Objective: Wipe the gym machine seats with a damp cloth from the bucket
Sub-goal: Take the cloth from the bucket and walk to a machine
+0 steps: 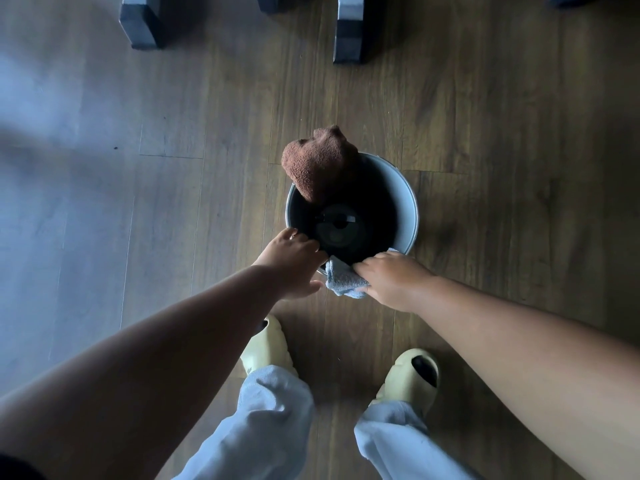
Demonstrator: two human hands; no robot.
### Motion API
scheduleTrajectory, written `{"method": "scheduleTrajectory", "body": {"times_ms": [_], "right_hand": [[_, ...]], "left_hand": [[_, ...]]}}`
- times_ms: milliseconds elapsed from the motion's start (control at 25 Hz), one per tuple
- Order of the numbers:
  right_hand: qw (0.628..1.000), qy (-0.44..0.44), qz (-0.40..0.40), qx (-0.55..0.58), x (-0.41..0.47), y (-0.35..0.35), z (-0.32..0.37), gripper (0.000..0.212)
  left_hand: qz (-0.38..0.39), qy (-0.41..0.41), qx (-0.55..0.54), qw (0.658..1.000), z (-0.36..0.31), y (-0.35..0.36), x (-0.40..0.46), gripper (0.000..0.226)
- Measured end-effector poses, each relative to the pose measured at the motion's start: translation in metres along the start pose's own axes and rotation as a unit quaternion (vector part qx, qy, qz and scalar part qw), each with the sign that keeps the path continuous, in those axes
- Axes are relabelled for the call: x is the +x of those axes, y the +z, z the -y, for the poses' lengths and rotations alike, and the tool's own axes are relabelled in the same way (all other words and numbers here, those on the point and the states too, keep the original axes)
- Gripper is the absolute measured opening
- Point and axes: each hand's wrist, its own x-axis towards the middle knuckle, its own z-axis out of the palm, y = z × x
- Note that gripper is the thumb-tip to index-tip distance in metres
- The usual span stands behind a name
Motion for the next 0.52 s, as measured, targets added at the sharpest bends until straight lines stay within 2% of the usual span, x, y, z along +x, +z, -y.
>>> {"method": "scheduleTrajectory", "body": {"times_ms": [120, 280, 400, 520], "right_hand": [[0.993, 0.044, -0.012, 0.107, -0.019, -0.028, 0.007, 0.029], [0.956, 0.143, -0.033, 0.254, -0.061, -0.087, 0.015, 0.027], [0.938, 0.178, -0.074, 0.286, -0.105, -0.146, 0.018, 0.028], [0.941, 0.198, -0.107, 0.253, -0.16, -0.214, 0.021, 0.025]], "left_hand": [[-0.008, -0.008, -0.015, 1.0, -0.003, -0.029, -0.014, 0.057], [-0.029, -0.029, -0.035, 0.999, -0.007, -0.095, -0.038, 0.051], [-0.036, -0.03, -0.034, 0.998, -0.011, -0.166, -0.054, 0.051], [-0.045, -0.002, -0.009, 0.999, -0.021, -0.253, -0.071, 0.051]]}}
